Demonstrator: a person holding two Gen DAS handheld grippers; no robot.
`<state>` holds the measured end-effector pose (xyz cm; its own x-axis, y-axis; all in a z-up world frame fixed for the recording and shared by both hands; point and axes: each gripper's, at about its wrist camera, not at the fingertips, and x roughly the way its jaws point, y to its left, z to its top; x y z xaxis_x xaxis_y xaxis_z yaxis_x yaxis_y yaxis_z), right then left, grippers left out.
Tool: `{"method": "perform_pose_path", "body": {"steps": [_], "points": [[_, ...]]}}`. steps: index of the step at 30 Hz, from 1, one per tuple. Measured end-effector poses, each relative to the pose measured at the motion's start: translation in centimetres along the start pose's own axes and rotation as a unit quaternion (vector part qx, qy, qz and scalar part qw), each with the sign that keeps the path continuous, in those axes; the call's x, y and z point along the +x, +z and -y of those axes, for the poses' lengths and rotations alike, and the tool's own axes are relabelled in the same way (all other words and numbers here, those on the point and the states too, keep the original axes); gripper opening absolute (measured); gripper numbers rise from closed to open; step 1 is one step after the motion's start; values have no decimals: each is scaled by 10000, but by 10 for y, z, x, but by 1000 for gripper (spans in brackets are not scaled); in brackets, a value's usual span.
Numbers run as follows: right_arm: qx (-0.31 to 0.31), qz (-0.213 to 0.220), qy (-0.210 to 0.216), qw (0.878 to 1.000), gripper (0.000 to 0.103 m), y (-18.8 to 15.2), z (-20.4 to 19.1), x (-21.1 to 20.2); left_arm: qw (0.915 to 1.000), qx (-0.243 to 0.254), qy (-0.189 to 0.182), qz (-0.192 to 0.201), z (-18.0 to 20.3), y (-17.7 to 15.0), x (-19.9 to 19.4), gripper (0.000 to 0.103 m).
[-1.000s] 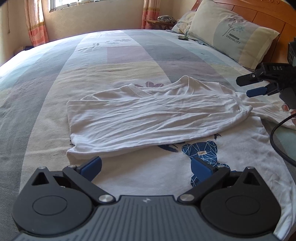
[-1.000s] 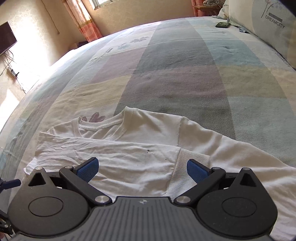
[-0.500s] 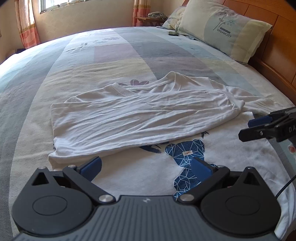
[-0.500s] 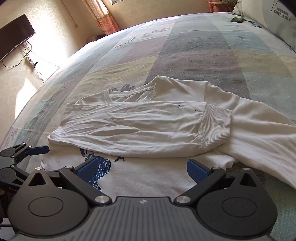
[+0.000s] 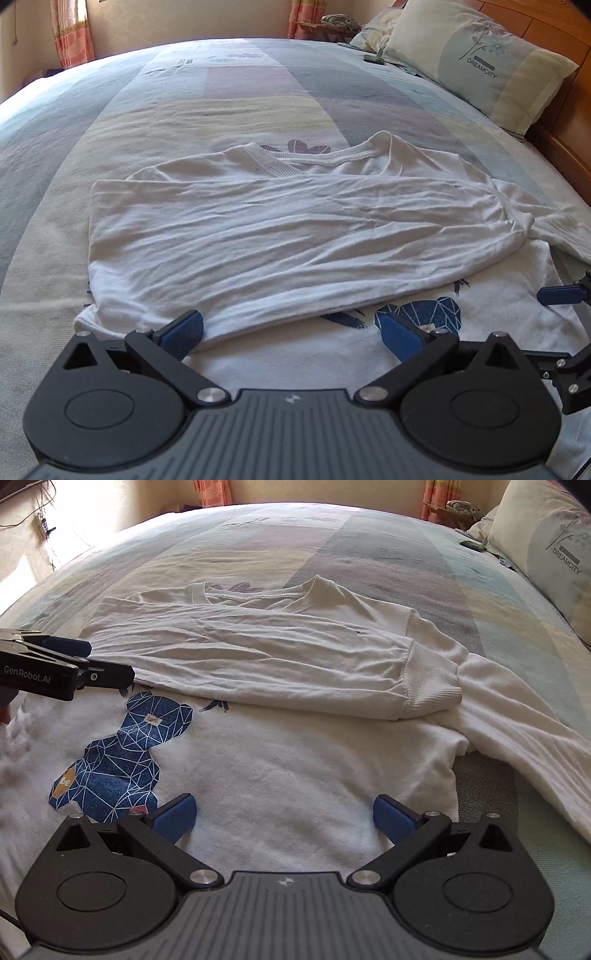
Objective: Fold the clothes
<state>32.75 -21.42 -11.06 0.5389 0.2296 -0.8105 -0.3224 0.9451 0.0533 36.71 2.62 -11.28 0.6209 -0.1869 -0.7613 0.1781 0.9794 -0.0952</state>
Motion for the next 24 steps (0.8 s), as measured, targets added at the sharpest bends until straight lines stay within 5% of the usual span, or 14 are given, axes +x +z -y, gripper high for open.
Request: {"method": "perform_pose_path", "body": {"steps": [5,11,15,24], "points": [[-47,76,4,10000,103,-2,0,0,9995,258,117,155,4,-5,-17,102],[-46,137,-28,9999,103,-4,-1,0,9966,580,-407,430,26,16,-18,102],[-39,215,-38,9998,103,-6,-2,0,9974,306,-638,140,32,15,4,102],[-3,306,-63,9995,103,-9,-2,0,9980,413,-452,174,35,-1,6,102]]}}
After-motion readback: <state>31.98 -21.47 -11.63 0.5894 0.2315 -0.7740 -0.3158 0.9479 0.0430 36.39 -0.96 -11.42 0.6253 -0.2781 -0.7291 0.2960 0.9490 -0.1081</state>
